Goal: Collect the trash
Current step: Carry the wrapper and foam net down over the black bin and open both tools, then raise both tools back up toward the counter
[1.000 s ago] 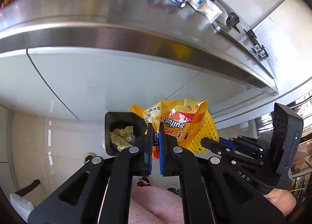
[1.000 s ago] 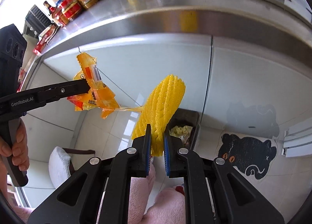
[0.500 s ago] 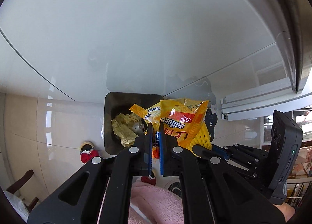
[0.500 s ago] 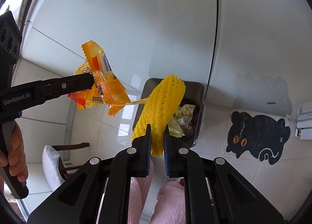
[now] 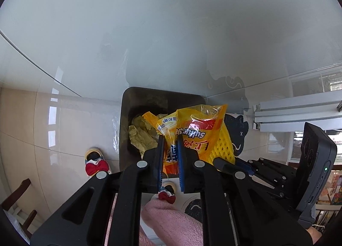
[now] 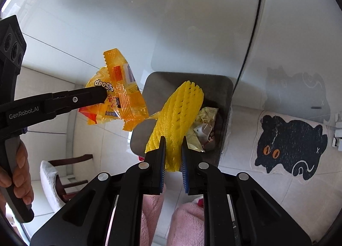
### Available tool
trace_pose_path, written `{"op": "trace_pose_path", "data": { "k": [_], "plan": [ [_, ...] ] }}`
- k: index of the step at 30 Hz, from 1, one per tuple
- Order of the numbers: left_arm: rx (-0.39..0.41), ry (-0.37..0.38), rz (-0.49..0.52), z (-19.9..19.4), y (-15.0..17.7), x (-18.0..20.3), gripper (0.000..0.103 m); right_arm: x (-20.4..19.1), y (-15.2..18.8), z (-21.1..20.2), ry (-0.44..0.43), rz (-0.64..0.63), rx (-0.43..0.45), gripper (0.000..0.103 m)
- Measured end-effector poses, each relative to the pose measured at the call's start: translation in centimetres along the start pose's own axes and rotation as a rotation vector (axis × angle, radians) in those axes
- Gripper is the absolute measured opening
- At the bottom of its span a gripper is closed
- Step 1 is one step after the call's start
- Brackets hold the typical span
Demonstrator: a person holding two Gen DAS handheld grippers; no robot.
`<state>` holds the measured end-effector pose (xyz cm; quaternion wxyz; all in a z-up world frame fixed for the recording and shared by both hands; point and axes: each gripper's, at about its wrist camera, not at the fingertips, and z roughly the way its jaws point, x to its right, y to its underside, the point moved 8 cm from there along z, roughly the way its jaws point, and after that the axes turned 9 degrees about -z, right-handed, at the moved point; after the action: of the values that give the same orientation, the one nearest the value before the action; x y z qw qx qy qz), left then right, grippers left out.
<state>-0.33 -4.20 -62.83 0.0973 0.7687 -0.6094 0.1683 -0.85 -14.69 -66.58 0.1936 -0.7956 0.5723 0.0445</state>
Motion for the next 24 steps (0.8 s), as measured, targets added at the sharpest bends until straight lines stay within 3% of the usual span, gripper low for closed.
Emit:
{"op": "trace_pose_path", "data": {
  "k": [3, 5, 9, 12, 14, 19, 24],
  "plan": [
    [-0.006, 0.005, -0.006, 0.4, -0.4, 0.0, 0.019, 0.0, -0.1, 0.3, 0.021, -0.003, -0.009, 0.025],
    [-0.003, 0.006, -0.003, 0.4, -0.5, 0.2, 0.024, 0.2, -0.2, 0.5, 0.026, -0.003, -0.004, 0.048],
    [0.006, 0.003, -0.001, -0.1, -0.8, 0.7, 0.038, 0.3, -0.3, 0.3, 0.031, -0.009, 0.0, 0.068],
    [0.006, 0.002, -0.006, -0.4, -0.9, 0.7, 0.054, 0.3, -0.4, -0.1, 0.036, -0.011, 0.009, 0.084],
    [0.009, 0.001, -0.017, -0.8, -0.9, 0.8, 0.071, 0.3, -0.5, -0.6, 0.049, -0.013, 0.013, 0.095],
    [0.022, 0.011, -0.026, -2.8, -0.8, 1.4, 0.095, -0.2, -0.2, -2.4, 0.049, -0.019, 0.008, 0.1],
    [0.049, 0.014, -0.018, -6.6, -0.2, 2.5, 0.095, -0.9, 0.0, -5.6, 0.049, -0.024, 0.018, 0.1]
  ]
}}
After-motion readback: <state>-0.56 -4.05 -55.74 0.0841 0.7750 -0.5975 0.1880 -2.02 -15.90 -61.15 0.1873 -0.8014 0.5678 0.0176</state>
